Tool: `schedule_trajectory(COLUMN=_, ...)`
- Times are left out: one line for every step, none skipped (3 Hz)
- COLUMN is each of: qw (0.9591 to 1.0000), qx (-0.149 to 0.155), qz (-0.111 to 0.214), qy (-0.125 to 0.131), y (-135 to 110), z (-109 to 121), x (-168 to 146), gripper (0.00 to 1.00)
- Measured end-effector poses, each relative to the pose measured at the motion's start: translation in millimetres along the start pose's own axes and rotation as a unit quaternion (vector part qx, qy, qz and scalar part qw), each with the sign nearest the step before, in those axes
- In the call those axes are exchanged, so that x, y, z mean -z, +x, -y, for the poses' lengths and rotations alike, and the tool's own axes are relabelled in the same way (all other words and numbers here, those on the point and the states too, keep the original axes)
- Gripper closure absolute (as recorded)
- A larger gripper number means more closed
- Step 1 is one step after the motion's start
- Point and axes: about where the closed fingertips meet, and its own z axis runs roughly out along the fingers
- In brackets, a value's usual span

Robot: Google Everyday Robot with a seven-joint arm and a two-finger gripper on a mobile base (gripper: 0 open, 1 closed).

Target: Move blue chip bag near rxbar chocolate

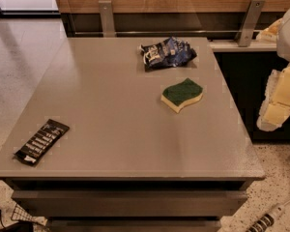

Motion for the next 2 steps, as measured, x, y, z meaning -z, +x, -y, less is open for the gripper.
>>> schedule_trajectory(qw=1.0, qx=0.0, qz=0.0, qy=0.0, y=0, z=0, x=0, gripper=0.0)
schedule_trajectory(qw=0.9998, qx=-0.014, qz=0.009, qy=0.008, y=5, z=24, x=0, gripper=0.0)
